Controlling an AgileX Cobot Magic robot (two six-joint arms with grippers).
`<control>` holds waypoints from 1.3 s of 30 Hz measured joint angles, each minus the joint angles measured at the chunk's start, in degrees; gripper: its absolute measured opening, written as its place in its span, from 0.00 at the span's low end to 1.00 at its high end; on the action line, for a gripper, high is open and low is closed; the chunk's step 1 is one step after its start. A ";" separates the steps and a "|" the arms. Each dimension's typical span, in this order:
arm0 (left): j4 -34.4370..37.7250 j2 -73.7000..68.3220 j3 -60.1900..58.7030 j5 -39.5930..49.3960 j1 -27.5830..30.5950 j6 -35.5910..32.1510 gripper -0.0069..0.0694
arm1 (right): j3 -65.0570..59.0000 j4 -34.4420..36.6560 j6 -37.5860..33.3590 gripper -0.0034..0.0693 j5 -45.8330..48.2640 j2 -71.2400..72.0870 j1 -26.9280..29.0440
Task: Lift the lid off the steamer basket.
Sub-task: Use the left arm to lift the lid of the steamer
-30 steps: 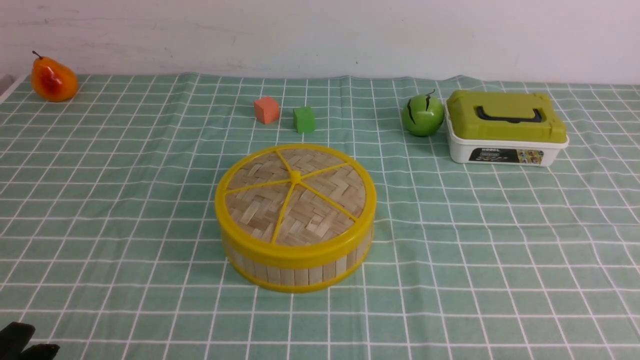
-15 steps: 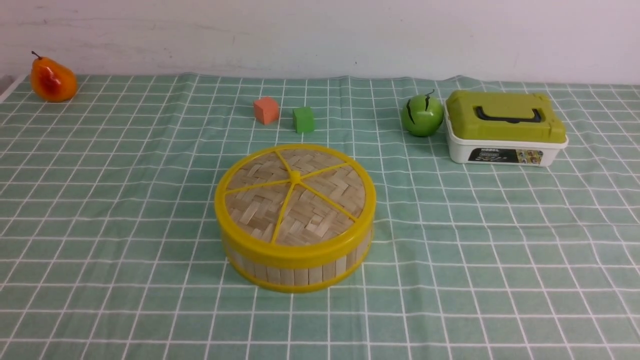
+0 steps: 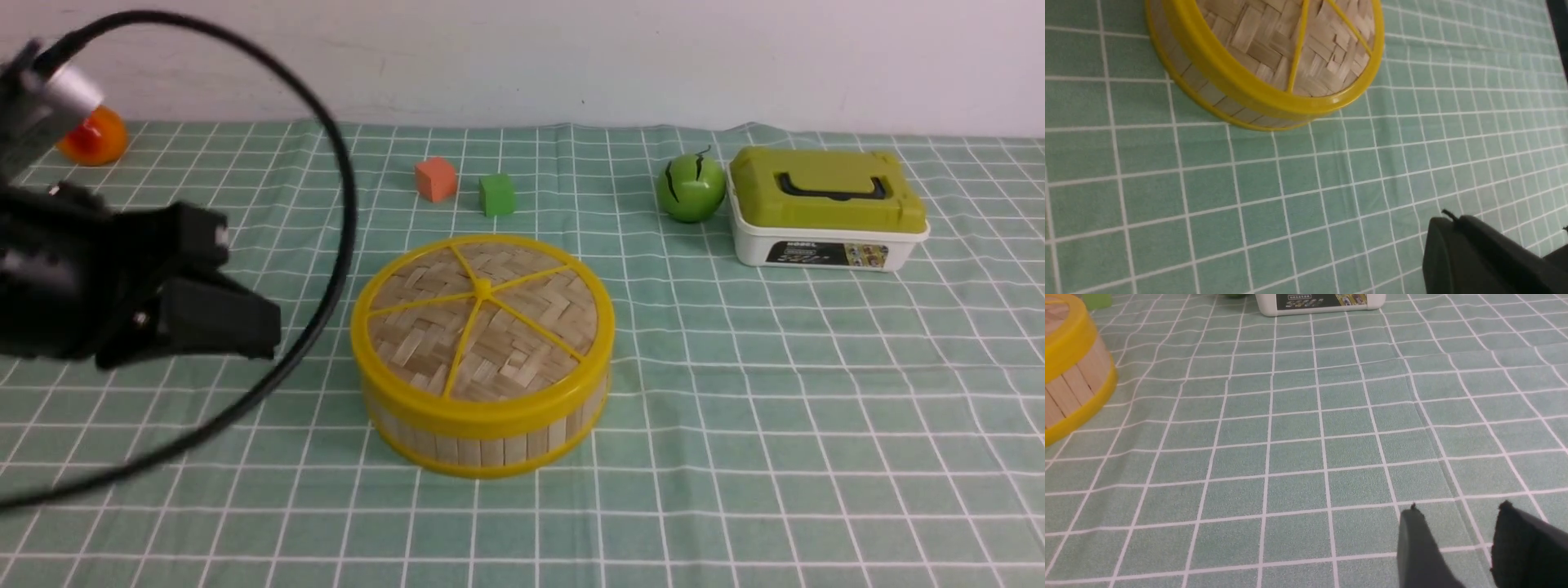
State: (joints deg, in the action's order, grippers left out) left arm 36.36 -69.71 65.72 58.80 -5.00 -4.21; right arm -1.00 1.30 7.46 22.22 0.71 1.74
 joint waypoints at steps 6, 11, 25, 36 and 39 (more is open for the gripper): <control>-5.23 -13.19 14.69 3.77 -4.71 1.72 0.07 | 0.00 0.00 0.00 0.38 0.00 0.00 0.00; -20.08 -26.01 29.63 5.95 -16.40 11.85 0.07 | 0.00 0.00 0.00 0.38 0.00 0.00 0.00; -37.21 -52.11 56.72 12.17 -23.08 22.09 0.24 | 0.00 0.00 0.00 0.38 0.00 0.00 0.00; -41.06 -55.79 57.36 12.35 -23.08 22.08 0.49 | 0.00 0.00 0.00 0.38 0.00 0.00 0.00; -41.54 -56.62 57.42 12.35 -23.08 22.08 0.49 | 0.00 0.00 0.00 0.38 0.00 0.00 0.00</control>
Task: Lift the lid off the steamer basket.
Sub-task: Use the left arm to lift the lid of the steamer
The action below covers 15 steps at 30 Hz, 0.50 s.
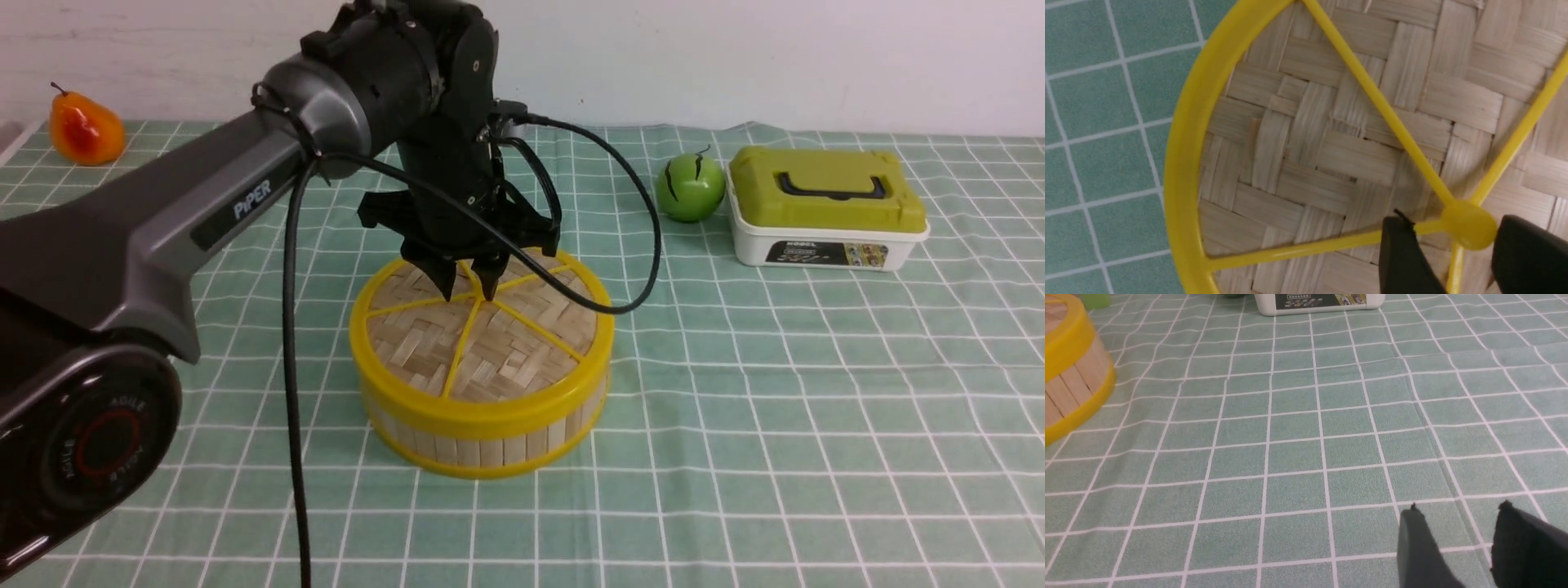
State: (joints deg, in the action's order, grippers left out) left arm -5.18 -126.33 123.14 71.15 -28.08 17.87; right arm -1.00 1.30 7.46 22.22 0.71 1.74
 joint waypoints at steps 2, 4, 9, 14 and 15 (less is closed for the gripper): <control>-0.10 -0.68 0.04 0.00 0.00 0.00 0.49 | 0.00 0.00 0.00 0.38 0.00 0.00 0.00; 0.06 -1.00 0.17 0.00 0.00 0.00 0.49 | 0.00 0.00 0.00 0.38 0.00 0.00 0.00; 0.19 -1.00 0.23 -0.12 0.00 0.00 0.49 | 0.00 0.00 0.00 0.38 0.00 0.00 0.00; 0.23 -1.00 0.23 -0.25 0.00 0.00 0.47 | 0.00 0.00 0.00 0.38 0.00 0.00 0.00; 0.23 -1.00 0.23 -0.25 0.00 0.00 0.46 | 0.00 0.00 0.00 0.38 0.00 0.00 0.00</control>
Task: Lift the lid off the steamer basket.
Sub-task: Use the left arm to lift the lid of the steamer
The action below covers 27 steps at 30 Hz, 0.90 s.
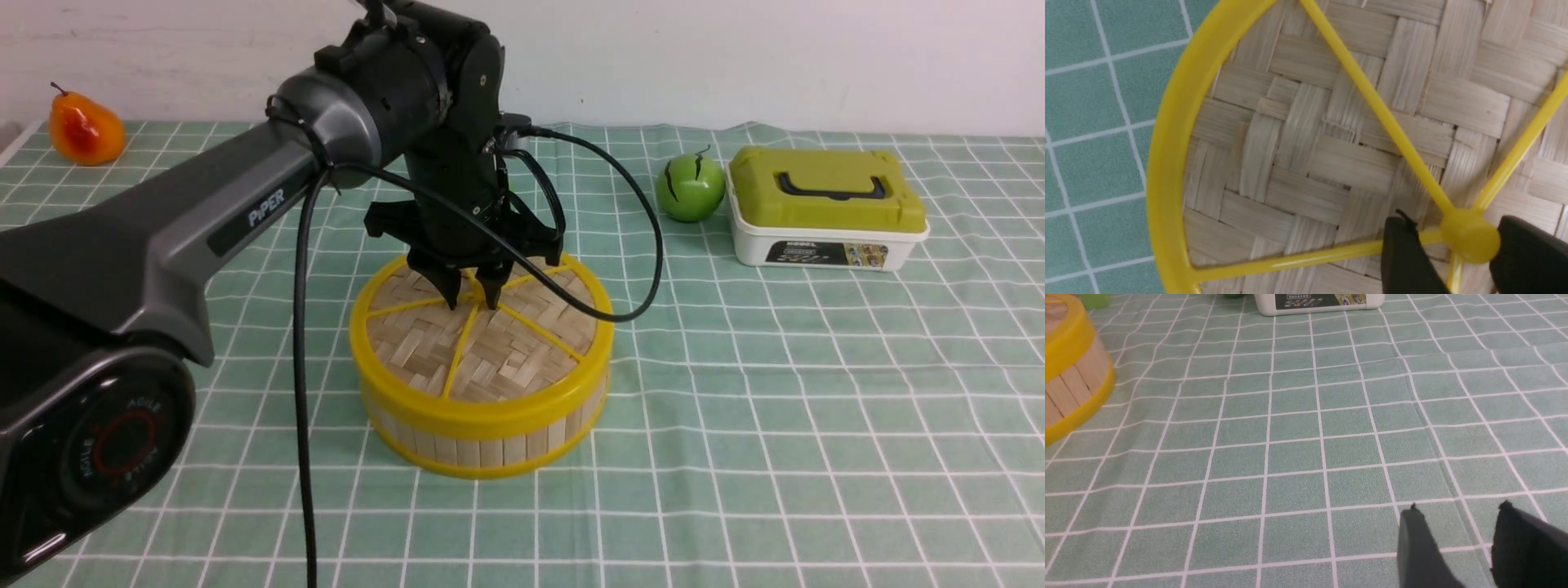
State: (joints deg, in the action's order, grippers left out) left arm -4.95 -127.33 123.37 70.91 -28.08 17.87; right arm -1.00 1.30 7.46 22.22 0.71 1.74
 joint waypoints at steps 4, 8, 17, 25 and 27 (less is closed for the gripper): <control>0.07 0.00 0.00 -0.31 0.00 0.00 0.42 | 0.00 0.00 0.00 0.38 0.00 0.00 0.00; 0.12 0.00 0.00 -0.46 0.00 -0.86 0.39 | 0.00 0.00 0.00 0.38 0.00 0.00 0.00; 0.86 0.00 0.00 -0.64 0.00 -3.60 0.29 | 0.00 0.00 0.00 0.38 0.00 0.00 0.00; 1.04 0.00 0.06 -0.52 0.00 -4.22 0.23 | 0.00 0.00 0.00 0.38 0.00 0.00 0.00; 1.04 0.15 0.06 -0.48 0.00 -4.28 0.23 | 0.00 0.00 0.00 0.38 0.00 0.00 0.00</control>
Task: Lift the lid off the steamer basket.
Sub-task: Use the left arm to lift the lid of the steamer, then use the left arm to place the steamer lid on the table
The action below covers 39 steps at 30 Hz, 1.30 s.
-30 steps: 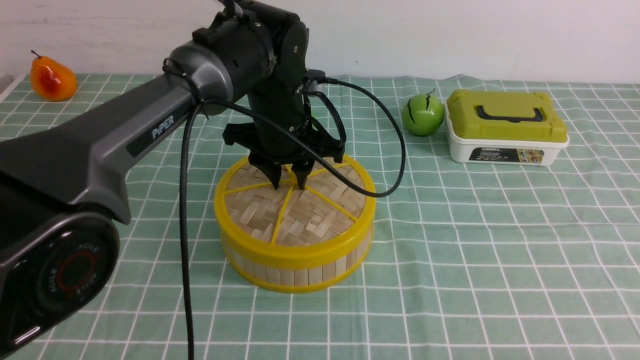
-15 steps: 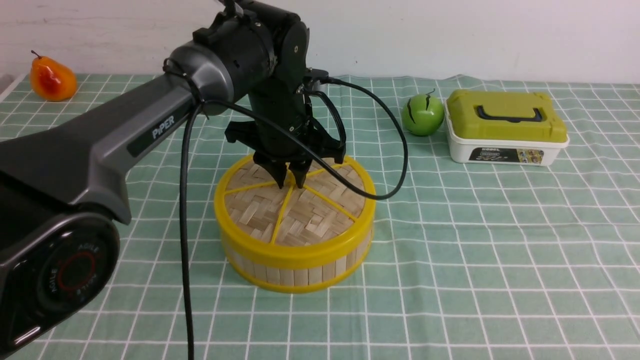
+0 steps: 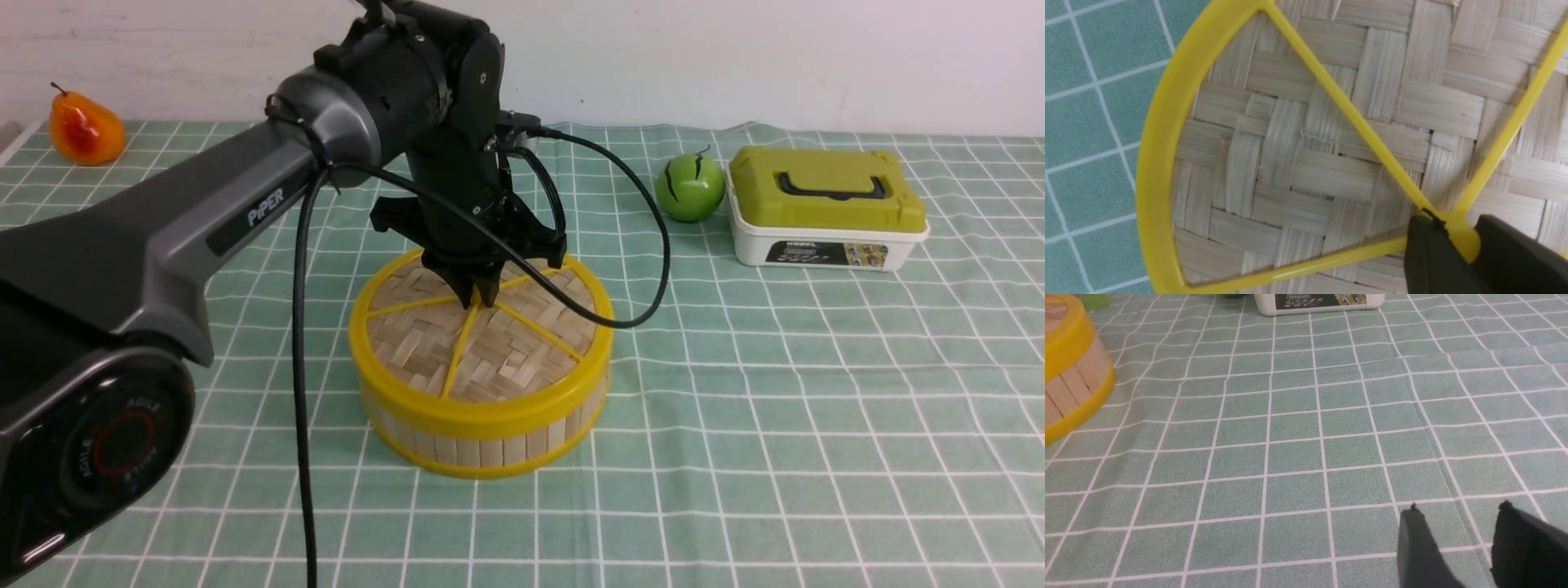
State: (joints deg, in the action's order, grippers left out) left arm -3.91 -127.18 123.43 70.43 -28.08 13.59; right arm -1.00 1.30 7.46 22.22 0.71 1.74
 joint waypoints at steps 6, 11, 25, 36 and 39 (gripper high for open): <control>-0.34 4.45 -0.12 0.82 0.00 -0.30 0.23 | 0.00 0.00 0.00 0.38 0.00 0.00 0.00; -2.90 13.06 -0.12 0.82 0.81 -2.50 0.23 | 0.00 0.00 0.00 0.38 0.00 0.00 0.00; -1.97 23.14 -21.70 0.59 25.16 3.82 0.23 | 0.00 0.00 0.00 0.38 0.00 0.00 0.00; 2.52 17.33 -36.43 -12.71 27.97 4.13 0.23 | 0.00 0.00 0.00 0.38 0.00 0.00 0.00; 4.24 15.37 -36.62 -14.66 27.97 4.20 0.23 | 0.00 0.00 0.00 0.38 0.00 0.00 0.00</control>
State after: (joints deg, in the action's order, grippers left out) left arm 0.33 -111.81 86.81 55.76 -0.12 17.79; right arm -1.00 1.30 7.46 22.22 0.71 1.74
